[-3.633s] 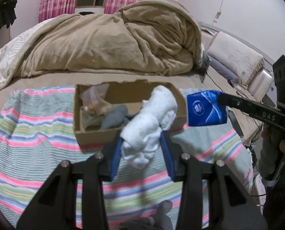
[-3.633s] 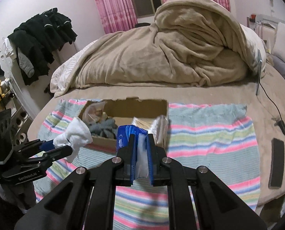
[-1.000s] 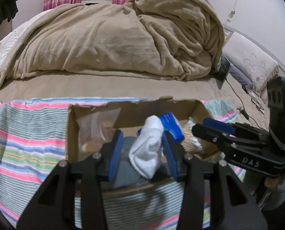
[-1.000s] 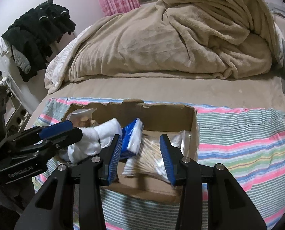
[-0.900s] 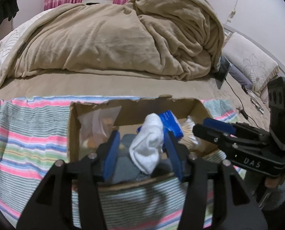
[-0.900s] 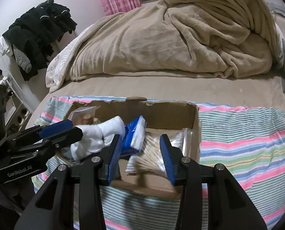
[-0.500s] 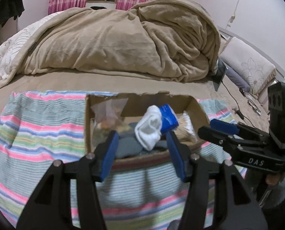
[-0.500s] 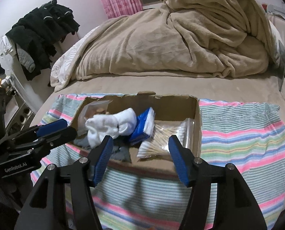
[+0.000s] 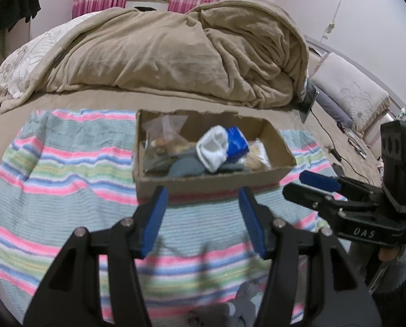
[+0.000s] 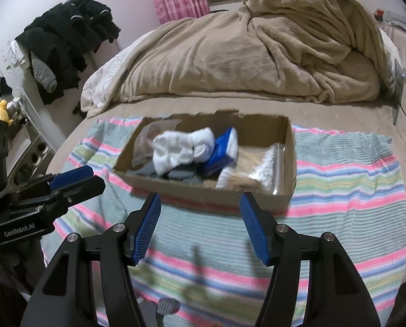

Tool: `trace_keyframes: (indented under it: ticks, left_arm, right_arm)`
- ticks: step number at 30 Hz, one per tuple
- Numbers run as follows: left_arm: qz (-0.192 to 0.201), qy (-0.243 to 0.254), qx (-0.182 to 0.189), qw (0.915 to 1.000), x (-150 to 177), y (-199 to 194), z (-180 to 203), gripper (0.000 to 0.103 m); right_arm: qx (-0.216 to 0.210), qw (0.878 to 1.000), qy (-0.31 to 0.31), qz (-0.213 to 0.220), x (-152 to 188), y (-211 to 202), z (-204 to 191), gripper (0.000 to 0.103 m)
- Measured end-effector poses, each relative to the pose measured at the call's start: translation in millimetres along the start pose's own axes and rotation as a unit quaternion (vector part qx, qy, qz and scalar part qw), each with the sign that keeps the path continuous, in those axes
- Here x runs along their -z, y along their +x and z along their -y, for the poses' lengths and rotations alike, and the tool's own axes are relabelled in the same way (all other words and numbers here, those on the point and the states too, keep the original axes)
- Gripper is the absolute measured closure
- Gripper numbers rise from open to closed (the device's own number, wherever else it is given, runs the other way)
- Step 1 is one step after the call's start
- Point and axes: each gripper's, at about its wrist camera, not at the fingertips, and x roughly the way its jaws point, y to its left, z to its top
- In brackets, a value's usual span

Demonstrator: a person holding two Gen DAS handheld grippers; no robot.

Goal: Organize objects
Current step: 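Lower the right tool to the grey glove on the blanket and grasp it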

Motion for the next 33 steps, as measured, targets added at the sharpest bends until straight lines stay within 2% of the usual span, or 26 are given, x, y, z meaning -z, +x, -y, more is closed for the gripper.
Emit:
trace_keyframes:
  ticks: [2, 3, 20, 33]
  left_arm:
    - [-0.002, -0.005, 0.0, 1.0, 7, -3, -2, 0.031]
    - [-0.002, -0.007, 0.0, 1.0, 10, -5, -3, 0.03]
    - [-0.041, -0.023, -0.003, 0.9989, 72, -10, -14, 0.03]
    - [-0.059, -0.036, -0.007, 0.9976, 99, -18, -17, 0.029]
  right_arm:
    - [-0.001, 1.0, -0.005, -0.007, 8, -1, -5, 0.039]
    - [-0.002, 1.0, -0.006, -0.01, 11, -1, -7, 0.039]
    - [-0.015, 0.997, -0.005, -0.081, 84, 13, -27, 0.039]
    - [-0.054, 0.989, -0.014, -0.138, 116, 31, -47, 0.039]
